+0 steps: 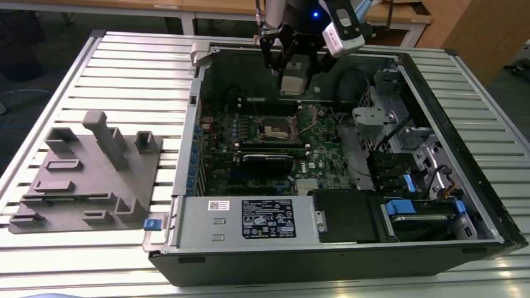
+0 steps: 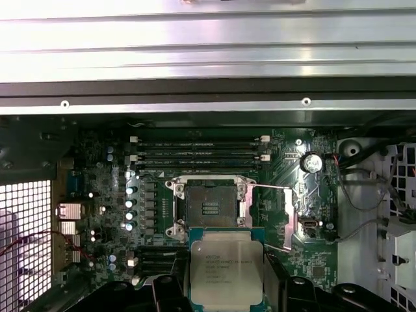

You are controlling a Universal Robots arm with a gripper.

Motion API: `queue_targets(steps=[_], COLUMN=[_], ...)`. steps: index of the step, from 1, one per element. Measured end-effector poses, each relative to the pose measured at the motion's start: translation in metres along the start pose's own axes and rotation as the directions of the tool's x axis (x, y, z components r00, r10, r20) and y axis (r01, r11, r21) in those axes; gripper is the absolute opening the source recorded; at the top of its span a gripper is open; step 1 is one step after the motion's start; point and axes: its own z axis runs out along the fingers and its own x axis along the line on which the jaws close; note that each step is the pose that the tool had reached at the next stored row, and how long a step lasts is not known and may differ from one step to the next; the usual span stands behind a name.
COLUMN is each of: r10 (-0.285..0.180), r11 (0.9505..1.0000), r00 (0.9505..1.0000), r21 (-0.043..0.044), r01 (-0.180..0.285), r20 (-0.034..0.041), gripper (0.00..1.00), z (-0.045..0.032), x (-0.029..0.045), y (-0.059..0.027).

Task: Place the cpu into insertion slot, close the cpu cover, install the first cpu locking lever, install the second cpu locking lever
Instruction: 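Place the cpu into insertion slot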

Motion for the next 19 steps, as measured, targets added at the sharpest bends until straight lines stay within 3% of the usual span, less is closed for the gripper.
queue_targets(steps=[19], r10=[0.000], r11=[1.0000], r00=[1.0000], r21=[0.0000], r01=[0.000], r20=[0.0000], gripper=[0.54], z=[0.0036], x=[-0.0001], y=[-0.0001])
